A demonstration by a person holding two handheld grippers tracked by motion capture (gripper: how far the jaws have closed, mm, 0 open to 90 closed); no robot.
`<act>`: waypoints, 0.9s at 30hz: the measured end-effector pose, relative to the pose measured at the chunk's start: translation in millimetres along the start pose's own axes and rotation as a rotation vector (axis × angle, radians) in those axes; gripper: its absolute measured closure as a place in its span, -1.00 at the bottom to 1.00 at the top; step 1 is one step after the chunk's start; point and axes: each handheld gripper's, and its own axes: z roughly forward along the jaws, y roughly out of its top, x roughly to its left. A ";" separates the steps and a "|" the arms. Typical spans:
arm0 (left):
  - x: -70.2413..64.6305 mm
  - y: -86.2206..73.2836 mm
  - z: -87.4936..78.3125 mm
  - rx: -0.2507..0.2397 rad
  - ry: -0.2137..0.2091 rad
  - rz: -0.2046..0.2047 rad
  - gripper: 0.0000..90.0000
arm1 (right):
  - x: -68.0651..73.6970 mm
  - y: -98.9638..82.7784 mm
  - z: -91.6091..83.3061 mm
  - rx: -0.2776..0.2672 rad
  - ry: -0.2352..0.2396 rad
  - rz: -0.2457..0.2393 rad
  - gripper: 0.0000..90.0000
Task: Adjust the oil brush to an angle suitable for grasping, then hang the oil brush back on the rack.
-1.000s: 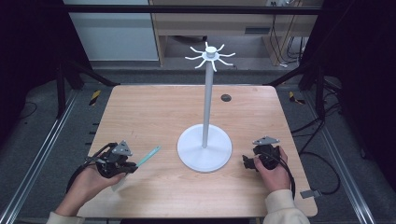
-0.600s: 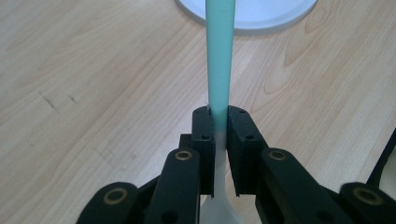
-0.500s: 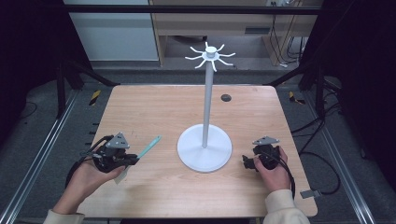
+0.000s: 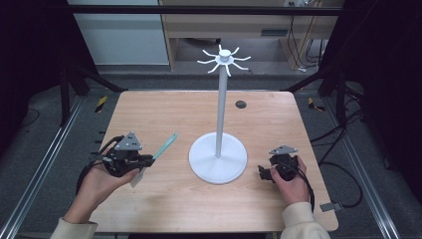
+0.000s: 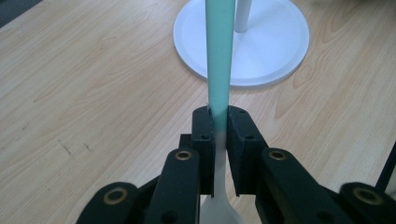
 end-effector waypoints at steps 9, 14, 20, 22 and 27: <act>-3.9 13.8 -8.1 -0.069 0.013 0.001 0.81 | 0.3 0.1 0.0 0.000 0.000 -0.001 -0.78; -3.8 20.8 -13.9 -0.121 0.019 -0.016 0.81 | 0.4 0.1 0.2 -0.001 0.000 -0.004 -0.78; -6.0 31.0 -21.4 -0.157 0.031 -0.008 0.81 | 0.2 0.0 0.0 0.001 0.000 -0.002 -0.78; -6.2 34.2 -23.2 -0.160 0.036 -0.006 0.81 | 0.3 0.0 0.1 0.000 0.000 -0.005 -0.78; -8.1 42.6 -27.9 -0.176 0.045 0.002 0.81 | 0.3 0.0 0.3 0.001 0.000 -0.005 -0.78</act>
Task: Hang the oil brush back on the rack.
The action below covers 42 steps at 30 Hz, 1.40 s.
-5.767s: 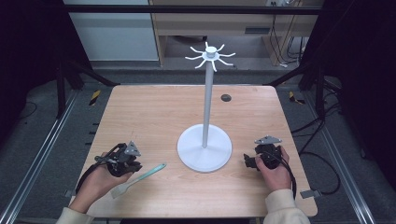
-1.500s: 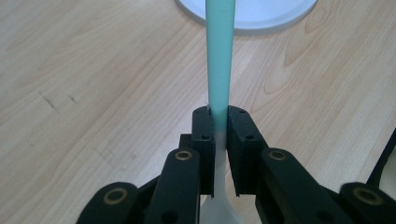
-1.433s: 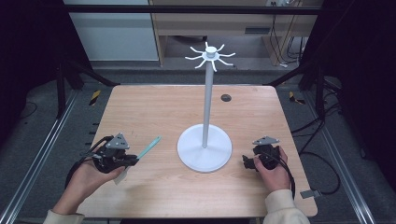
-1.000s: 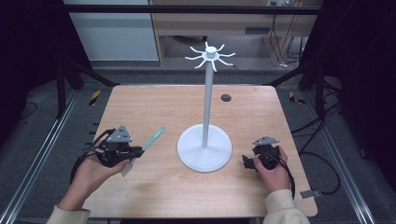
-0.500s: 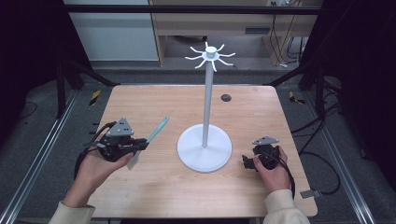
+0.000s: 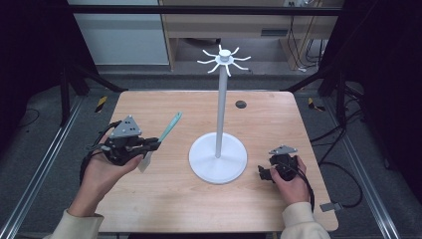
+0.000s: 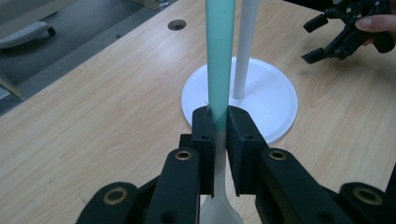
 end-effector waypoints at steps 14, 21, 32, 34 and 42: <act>-10.3 28.4 -5.9 -0.038 0.013 0.042 0.81 | -0.4 0.0 -0.9 0.001 -0.001 0.003 -0.78; -14.2 38.6 -7.2 -0.045 0.009 0.064 0.81 | -0.5 -0.2 -0.8 0.003 0.000 0.001 -0.78; -17.6 56.3 -9.3 -0.059 0.014 0.088 0.81 | -1.4 -0.6 -1.3 -0.004 0.000 0.000 -0.78; -18.3 62.6 -10.1 -0.080 0.026 0.116 0.81 | -1.4 -0.7 -1.4 -0.006 0.002 0.000 -0.78; -24.2 82.9 -16.8 -0.088 0.025 0.110 0.81 | -1.9 -0.8 -1.3 -0.001 0.000 0.000 -0.78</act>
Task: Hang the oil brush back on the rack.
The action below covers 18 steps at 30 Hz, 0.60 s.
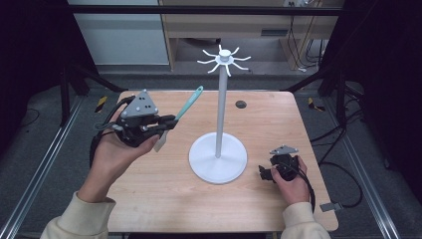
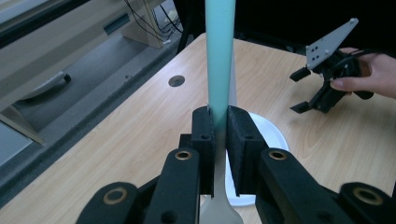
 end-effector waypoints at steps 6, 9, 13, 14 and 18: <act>-4.7 11.2 -7.1 -0.042 0.015 0.008 0.81 | 0.8 0.1 -0.5 -0.005 0.005 -0.002 -0.78; -4.4 12.5 -11.4 -0.062 0.016 0.004 0.81 | 0.7 0.0 -0.3 -0.004 0.003 -0.001 -0.78; -3.0 13.0 -14.0 -0.076 0.018 0.000 0.81 | 1.1 0.4 0.3 0.002 0.005 -0.001 -0.78; -2.9 13.6 -14.4 -0.077 0.019 0.000 0.81 | 1.2 0.3 0.6 0.001 0.004 -0.004 -0.78; -2.5 16.2 -14.8 -0.085 0.022 -0.003 0.81 | 1.1 0.0 0.0 0.001 0.004 -0.006 -0.78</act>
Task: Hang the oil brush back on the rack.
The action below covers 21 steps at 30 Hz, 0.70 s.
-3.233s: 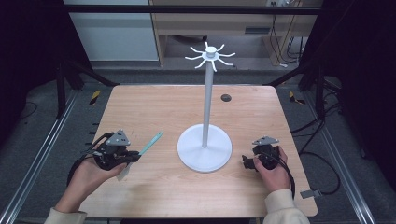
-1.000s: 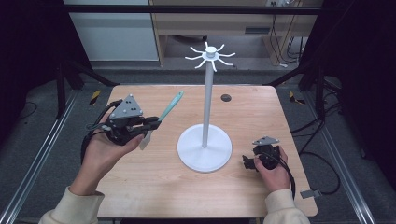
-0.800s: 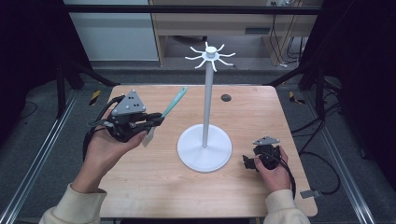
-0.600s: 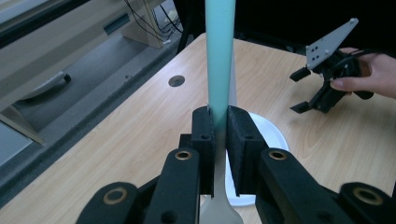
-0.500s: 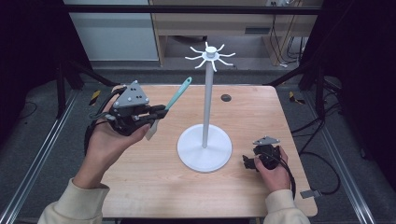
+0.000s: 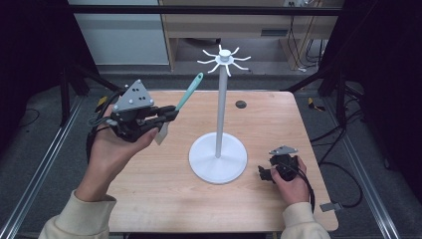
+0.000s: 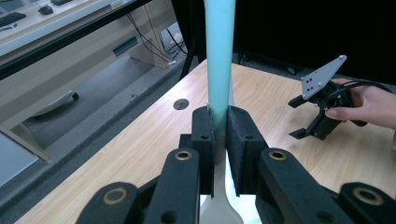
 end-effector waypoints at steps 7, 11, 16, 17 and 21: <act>-1.3 5.7 1.6 -0.009 0.001 0.002 0.81 | 0.2 0.0 0.5 0.000 0.000 0.003 -0.78; -1.9 9.3 2.1 -0.011 -0.003 0.003 0.81 | 0.1 0.0 0.1 0.002 0.000 0.002 -0.78; -2.8 10.4 5.5 -0.003 -0.001 0.006 0.81 | -0.1 -0.2 0.0 0.001 0.002 0.004 -0.78; -2.5 10.2 6.4 -0.002 0.000 0.002 0.81 | -0.1 -0.2 0.0 0.001 0.001 0.003 -0.78; -2.0 10.1 8.5 -0.004 -0.005 -0.002 0.81 | -0.3 -0.1 0.0 0.000 0.002 0.001 -0.78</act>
